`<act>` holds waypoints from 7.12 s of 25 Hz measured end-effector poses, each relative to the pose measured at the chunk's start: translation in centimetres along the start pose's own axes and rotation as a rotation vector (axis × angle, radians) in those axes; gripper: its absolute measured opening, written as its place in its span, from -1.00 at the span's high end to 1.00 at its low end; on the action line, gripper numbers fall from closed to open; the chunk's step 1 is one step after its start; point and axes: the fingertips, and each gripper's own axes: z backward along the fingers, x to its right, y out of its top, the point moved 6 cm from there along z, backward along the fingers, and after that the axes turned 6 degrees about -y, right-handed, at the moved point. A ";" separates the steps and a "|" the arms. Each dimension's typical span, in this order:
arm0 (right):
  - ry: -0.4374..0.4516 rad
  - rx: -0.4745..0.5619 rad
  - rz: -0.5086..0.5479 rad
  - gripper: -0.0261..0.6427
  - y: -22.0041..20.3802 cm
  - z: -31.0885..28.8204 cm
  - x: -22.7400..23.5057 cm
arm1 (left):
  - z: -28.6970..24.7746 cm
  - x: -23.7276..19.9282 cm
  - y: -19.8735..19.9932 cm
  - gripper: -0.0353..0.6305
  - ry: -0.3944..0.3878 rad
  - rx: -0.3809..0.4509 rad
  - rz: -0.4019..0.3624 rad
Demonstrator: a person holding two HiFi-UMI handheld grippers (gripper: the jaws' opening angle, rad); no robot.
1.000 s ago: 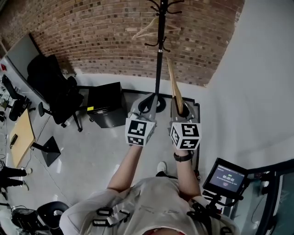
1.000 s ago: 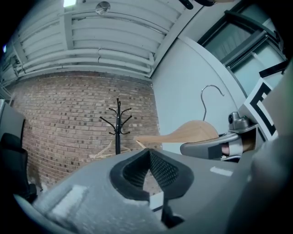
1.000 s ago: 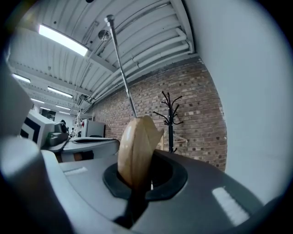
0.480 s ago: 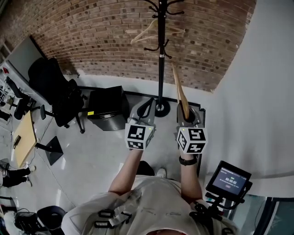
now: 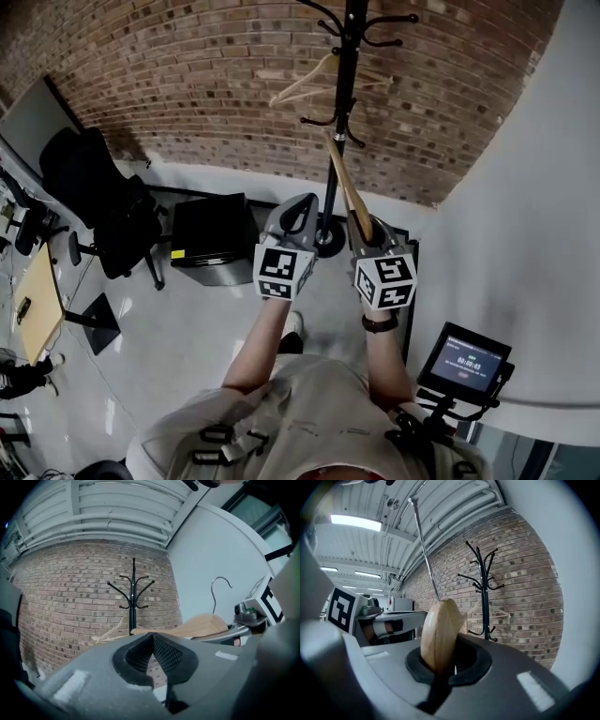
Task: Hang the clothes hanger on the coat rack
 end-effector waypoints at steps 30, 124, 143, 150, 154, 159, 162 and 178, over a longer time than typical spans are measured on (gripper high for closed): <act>0.411 -0.260 0.247 0.90 4.3 -26.4 5.4 | -12.9 -21.0 -0.5 0.89 0.193 0.000 -0.002; -0.018 0.059 -0.054 0.92 -1.8 16.8 -3.3 | 13.0 14.6 2.8 0.89 0.020 0.013 0.048; -0.033 0.176 0.095 0.92 3.8 20.9 -10.8 | 17.1 15.1 5.2 0.89 -0.035 0.006 0.043; -0.081 0.174 0.100 0.92 3.2 22.7 -12.7 | 19.9 15.5 5.6 0.89 -0.055 0.038 0.028; -0.084 0.176 0.101 0.92 3.1 22.7 -12.4 | 19.6 15.8 5.4 0.89 -0.061 0.037 0.025; -0.083 0.168 0.095 0.92 3.2 22.6 -12.6 | 19.7 15.5 5.5 0.89 -0.067 0.034 0.025; -0.084 0.172 0.094 0.92 3.2 22.6 -12.7 | 19.7 15.7 5.5 0.89 -0.073 0.031 0.022; -0.054 0.140 0.091 0.92 3.0 22.6 -13.5 | 20.3 15.7 5.6 0.89 -0.080 0.010 0.025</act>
